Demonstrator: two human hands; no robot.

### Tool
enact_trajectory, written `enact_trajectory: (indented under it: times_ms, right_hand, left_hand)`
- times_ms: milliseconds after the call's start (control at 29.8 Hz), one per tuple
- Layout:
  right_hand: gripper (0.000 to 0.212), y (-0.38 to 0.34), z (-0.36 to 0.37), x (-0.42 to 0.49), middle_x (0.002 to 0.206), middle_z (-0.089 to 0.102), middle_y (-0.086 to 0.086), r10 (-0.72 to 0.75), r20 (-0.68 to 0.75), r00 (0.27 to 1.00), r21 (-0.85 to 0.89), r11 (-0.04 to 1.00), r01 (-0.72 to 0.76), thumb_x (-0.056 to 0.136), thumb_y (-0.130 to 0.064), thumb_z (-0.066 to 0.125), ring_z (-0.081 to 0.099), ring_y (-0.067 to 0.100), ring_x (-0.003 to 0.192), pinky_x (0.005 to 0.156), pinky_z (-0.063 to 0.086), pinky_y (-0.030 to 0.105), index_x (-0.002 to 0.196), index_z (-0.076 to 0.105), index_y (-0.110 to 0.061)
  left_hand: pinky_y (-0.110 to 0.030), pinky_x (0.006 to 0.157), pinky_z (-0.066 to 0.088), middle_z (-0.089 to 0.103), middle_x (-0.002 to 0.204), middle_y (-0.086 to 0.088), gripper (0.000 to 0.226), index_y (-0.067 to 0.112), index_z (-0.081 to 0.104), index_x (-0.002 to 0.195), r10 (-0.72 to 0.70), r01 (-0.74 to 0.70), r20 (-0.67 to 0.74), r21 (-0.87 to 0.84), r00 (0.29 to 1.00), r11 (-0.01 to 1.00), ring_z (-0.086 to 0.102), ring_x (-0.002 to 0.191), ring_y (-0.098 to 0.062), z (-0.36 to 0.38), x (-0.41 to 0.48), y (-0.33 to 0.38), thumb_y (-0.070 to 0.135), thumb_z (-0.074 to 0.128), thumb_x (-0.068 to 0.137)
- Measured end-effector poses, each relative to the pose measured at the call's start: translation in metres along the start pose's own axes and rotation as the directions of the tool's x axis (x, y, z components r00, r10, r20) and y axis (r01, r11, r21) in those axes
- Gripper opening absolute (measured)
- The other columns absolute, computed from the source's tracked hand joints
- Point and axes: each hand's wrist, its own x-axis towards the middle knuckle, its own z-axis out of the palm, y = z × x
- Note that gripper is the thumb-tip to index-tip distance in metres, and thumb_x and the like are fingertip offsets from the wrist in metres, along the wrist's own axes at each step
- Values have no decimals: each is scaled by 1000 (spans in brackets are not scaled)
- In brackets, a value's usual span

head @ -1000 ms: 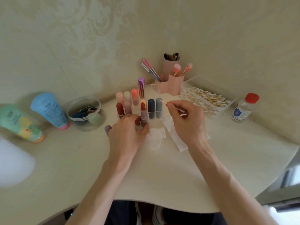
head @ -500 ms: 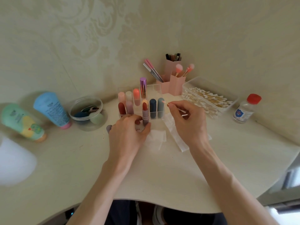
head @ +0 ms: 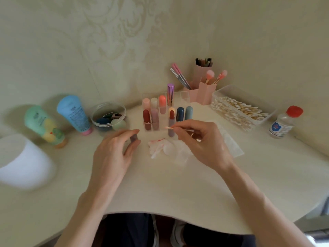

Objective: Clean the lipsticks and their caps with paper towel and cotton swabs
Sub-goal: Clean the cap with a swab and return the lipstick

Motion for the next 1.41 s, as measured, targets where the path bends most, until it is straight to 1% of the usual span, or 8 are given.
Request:
enact_trajectory:
  times_ms: [101, 201, 268, 369, 704, 871, 1006, 1408]
  right_hand:
    - [17, 7, 4, -3, 84, 77, -9, -8, 26, 1000, -33, 999, 9, 99, -15, 72, 70, 18, 69, 67, 57, 30, 110, 82, -22]
    - [20, 7, 9, -6, 85, 78, -8, -12, 32, 999, -36, 999, 13, 98, -7, 72, 70, 19, 62, 67, 55, 22, 114, 81, -16]
    - [14, 4, 12, -7, 83, 77, -6, -5, 25, 1000, 1, 1000, 5, 97, -6, 74, 70, 20, 60, 66, 57, 28, 106, 79, -14]
    - [6, -2, 13, -9, 81, 74, -7, -88, 16, 996, -11, 996, 88, 96, -10, 76, 70, 20, 64, 63, 57, 35, 99, 79, -14]
    - [1, -5, 18, -13, 67, 61, -2, -248, 50, 967, -193, 948, 253, 94, -14, 78, 50, 17, 57, 57, 39, 18, 94, 79, -14]
    - [2, -1, 19, -12, 74, 60, -14, -296, 57, 953, -302, 905, 299, 96, -15, 78, 52, 11, 60, 66, 37, 13, 97, 79, -15]
    - [3, -1, 21, -13, 74, 50, -27, -318, 75, 945, -342, 882, 324, 95, -14, 77, 49, 4, 60, 67, 37, 12, 96, 79, -16]
    - [4, -5, 19, -16, 61, 43, -18, -221, 197, 955, -276, 922, 270, 97, -17, 75, 44, 10, 56, 61, 35, 11, 97, 77, -20]
  left_hand:
    - [-32, 75, 52, 76, 89, 21, 18, 30, 76, 110, -132, 134, 27, -250, 991, 959, 71, 85, -5, 2, 1, -6, 24, 74, 93]
    - [-24, 69, 48, 81, 96, 4, 19, 21, 77, 109, -309, 351, 197, -721, 930, 598, 73, 80, -12, -6, 2, 1, 27, 74, 91]
    - [-26, 59, 39, 80, 101, -8, 32, 10, 75, 110, -316, 413, 299, -816, 901, 405, 69, 73, -19, -8, -1, 4, 32, 73, 86]
    - [-22, 51, 35, 79, 100, -15, 40, 4, 73, 109, -301, 438, 349, -842, 887, 314, 64, 63, -20, -5, -4, 6, 33, 73, 81]
    - [-14, 54, 38, 80, 100, -11, 26, 8, 77, 111, -169, 388, 349, -831, 922, 399, 57, 62, -16, 0, -10, 6, 23, 66, 93]
    - [-19, 53, 37, 77, 95, -22, 25, 7, 80, 107, -159, 371, 335, -820, 929, 437, 59, 67, -17, 3, -10, 5, 22, 71, 89]
    - [-24, 58, 52, 79, 93, -16, 21, 3, 78, 104, -171, 343, 298, -835, 939, 429, 69, 70, -18, 3, -11, 7, 11, 71, 87]
    - [-20, 72, 58, 80, 87, -7, 18, 12, 77, 99, -210, 313, 245, -855, 947, 414, 73, 70, -16, 2, -11, 10, 14, 72, 82]
